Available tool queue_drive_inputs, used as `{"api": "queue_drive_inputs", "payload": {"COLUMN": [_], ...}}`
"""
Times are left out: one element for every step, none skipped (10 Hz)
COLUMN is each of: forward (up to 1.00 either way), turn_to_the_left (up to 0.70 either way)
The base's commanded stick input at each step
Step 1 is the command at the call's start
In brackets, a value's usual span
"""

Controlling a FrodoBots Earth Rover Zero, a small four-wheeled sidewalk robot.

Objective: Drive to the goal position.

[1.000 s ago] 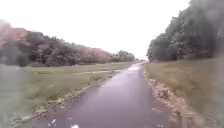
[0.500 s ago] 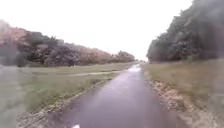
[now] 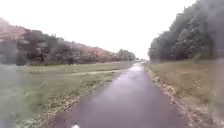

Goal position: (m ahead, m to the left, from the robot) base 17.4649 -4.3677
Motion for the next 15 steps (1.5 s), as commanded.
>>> {"api": "queue_drive_inputs", "payload": {"forward": [1.00,1.00,1.00,1.00,1.00,1.00,1.00,1.00,1.00,1.00,1.00,1.00,1.00,1.00,1.00], "turn_to_the_left": [-0.02,-0.02,-0.09,-0.24,-0.39,-0.36,0.00,0.00,0.00,0.00,0.00,-0.22,-0.26,-0.29,-0.29]}}
